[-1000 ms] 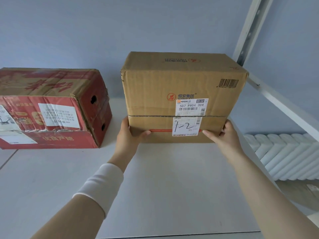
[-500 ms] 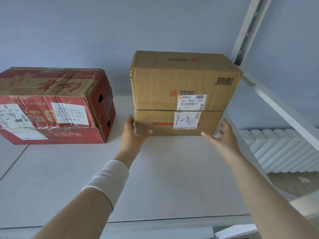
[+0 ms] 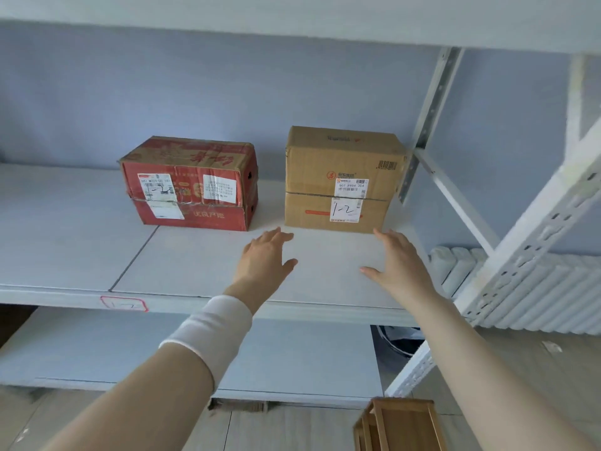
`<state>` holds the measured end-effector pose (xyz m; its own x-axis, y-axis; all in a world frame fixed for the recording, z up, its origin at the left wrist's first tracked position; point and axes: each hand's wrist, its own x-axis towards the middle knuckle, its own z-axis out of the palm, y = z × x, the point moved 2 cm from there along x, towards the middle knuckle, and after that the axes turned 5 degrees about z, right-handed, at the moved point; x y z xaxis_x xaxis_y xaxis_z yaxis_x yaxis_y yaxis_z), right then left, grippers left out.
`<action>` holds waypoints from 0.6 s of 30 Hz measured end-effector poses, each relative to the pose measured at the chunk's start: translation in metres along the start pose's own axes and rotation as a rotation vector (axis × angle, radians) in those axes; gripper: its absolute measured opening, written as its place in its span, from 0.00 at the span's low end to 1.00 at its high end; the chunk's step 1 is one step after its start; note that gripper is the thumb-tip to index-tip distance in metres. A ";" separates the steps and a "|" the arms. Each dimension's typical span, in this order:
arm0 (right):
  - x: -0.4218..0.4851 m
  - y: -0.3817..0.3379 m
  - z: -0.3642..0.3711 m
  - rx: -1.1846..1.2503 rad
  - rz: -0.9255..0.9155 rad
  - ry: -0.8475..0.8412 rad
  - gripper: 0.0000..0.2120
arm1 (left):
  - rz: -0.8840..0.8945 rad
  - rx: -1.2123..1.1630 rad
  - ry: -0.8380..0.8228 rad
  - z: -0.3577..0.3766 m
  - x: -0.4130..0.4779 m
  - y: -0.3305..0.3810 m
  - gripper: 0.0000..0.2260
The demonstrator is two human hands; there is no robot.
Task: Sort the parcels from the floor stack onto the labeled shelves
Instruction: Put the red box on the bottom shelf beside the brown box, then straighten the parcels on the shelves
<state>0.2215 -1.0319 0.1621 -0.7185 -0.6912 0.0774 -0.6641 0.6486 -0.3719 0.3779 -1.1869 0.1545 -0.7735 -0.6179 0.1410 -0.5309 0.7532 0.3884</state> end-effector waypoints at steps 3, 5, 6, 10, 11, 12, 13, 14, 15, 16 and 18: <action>-0.034 -0.024 -0.032 -0.124 -0.063 -0.002 0.35 | 0.089 0.126 -0.012 -0.030 -0.028 0.019 0.23; -0.054 -0.040 -0.054 -0.169 -0.100 0.026 0.34 | 0.149 0.186 0.000 -0.051 -0.041 0.030 0.23; -0.063 -0.047 -0.064 -0.193 -0.120 0.046 0.34 | 0.173 0.207 0.012 -0.060 -0.047 0.034 0.23; -0.092 -0.074 -0.094 -0.259 -0.149 0.100 0.33 | 0.264 0.272 0.059 -0.095 -0.069 0.046 0.23; -0.098 -0.080 -0.099 -0.264 -0.144 0.106 0.33 | 0.288 0.280 0.070 -0.103 -0.076 0.049 0.23; -0.104 -0.086 -0.103 -0.272 -0.145 0.114 0.33 | 0.308 0.284 0.084 -0.111 -0.082 0.052 0.23; -0.109 -0.092 -0.108 -0.275 -0.148 0.126 0.33 | 0.328 0.282 0.101 -0.120 -0.088 0.055 0.23; -0.115 -0.096 -0.113 -0.274 -0.153 0.140 0.33 | 0.346 0.274 0.123 -0.129 -0.094 0.059 0.22; -0.121 -0.100 -0.118 -0.266 -0.160 0.155 0.32 | 0.359 0.259 0.149 -0.137 -0.099 0.063 0.22; -0.126 -0.103 -0.124 -0.254 -0.168 0.172 0.32 | 0.371 0.242 0.182 -0.145 -0.103 0.067 0.21; -0.136 -0.108 -0.139 -0.226 -0.173 0.217 0.31 | 0.395 0.212 0.253 -0.162 -0.110 0.078 0.20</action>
<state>0.3618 -0.9634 0.3202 -0.6028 -0.7286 0.3254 -0.7911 0.5990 -0.1242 0.4780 -1.0969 0.3170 -0.8349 -0.2924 0.4663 -0.2938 0.9532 0.0718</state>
